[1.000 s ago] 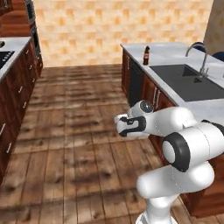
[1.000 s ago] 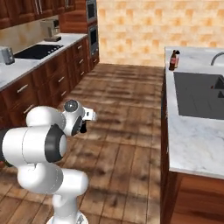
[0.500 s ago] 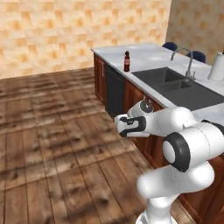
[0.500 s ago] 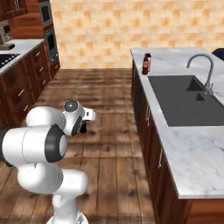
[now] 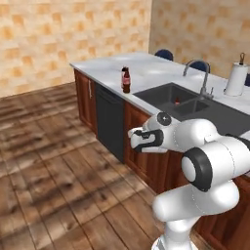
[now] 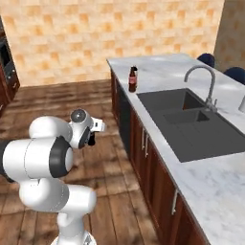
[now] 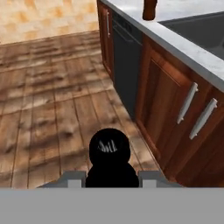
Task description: Place the large bottle from the dining counter next to the other large bottle outside the sink, and place the small bottle from the dining counter next to the other small bottle inside the sink.
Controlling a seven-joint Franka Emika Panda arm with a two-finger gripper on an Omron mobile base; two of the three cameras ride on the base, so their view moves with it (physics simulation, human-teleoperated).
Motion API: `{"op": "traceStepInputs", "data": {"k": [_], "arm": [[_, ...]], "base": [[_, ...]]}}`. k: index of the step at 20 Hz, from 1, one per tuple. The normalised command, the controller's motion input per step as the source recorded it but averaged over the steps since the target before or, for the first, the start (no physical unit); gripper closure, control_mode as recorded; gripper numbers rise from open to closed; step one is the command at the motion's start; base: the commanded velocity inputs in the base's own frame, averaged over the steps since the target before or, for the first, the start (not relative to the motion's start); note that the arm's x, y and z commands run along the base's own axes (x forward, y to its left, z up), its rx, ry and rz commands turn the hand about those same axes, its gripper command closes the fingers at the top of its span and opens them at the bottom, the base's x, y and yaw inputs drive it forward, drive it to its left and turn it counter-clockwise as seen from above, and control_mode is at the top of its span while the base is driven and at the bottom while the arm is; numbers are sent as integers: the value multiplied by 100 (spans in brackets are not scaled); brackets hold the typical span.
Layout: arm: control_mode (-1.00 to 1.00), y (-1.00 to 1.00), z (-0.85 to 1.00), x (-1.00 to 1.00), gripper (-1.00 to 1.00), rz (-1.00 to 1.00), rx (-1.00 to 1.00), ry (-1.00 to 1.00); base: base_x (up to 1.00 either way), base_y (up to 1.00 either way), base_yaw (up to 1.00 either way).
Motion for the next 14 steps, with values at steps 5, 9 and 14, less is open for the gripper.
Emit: {"op": "traceStepInputs", "data": {"k": [5, 9, 14], "arm": [[100, 0, 0, 0, 100, 0, 0, 0], [100, 0, 0, 0, 100, 0, 0, 0], [100, 0, 0, 0, 100, 0, 0, 0]], "base": [[74, 59, -39], [68, 62, -39], [44, 67, -39]]}}
